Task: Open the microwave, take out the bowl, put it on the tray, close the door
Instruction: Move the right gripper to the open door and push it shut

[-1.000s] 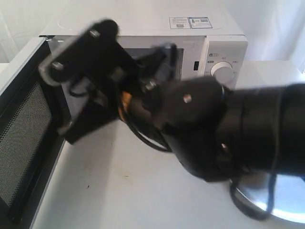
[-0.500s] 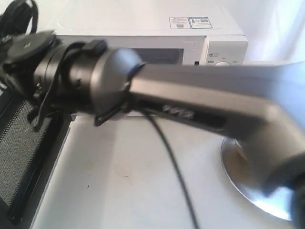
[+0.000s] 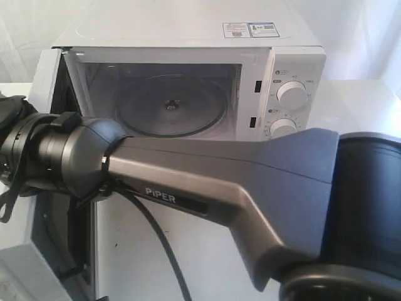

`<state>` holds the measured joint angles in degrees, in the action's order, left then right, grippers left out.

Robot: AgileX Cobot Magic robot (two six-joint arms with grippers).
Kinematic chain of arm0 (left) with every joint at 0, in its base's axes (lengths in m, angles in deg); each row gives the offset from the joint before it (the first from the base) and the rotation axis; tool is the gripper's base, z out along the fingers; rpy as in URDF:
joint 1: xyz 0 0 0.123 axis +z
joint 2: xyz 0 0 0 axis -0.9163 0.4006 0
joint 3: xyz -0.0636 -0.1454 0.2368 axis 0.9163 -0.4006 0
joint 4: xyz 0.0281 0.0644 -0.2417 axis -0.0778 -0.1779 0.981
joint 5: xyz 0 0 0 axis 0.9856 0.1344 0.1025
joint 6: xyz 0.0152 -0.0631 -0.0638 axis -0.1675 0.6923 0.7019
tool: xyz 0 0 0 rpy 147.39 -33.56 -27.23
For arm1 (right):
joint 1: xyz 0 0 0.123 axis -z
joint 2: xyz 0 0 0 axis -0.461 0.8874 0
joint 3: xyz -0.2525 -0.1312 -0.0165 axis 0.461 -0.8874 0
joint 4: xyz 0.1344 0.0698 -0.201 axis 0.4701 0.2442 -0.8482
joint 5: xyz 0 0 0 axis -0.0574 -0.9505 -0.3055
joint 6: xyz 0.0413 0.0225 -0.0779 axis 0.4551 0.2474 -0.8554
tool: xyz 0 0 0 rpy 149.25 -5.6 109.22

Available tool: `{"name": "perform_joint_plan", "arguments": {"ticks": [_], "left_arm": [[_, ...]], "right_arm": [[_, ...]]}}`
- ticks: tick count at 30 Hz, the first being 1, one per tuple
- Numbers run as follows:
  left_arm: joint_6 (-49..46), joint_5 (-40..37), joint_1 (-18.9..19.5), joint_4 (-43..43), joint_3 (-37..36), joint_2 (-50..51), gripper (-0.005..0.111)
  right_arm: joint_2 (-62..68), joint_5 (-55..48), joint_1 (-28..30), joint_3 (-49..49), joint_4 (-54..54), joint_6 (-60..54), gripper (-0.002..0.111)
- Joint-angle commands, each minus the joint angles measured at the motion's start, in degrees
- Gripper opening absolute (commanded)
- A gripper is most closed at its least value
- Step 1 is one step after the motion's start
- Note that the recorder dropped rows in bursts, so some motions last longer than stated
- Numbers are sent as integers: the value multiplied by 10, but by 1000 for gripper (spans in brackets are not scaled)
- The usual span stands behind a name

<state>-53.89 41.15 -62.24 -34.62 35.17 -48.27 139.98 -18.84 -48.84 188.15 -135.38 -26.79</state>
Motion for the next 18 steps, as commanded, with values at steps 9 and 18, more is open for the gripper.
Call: {"name": "perform_joint_plan", "arguments": {"ticks": [9,18], "left_arm": [[3,2,-2,2,2,-1,0],[3,2,-2,2,2,-1,0]], "right_arm": [[-47,-281,4,-4,255,-373,0],[-46,-480,68,-4,152,-321,0]]}}
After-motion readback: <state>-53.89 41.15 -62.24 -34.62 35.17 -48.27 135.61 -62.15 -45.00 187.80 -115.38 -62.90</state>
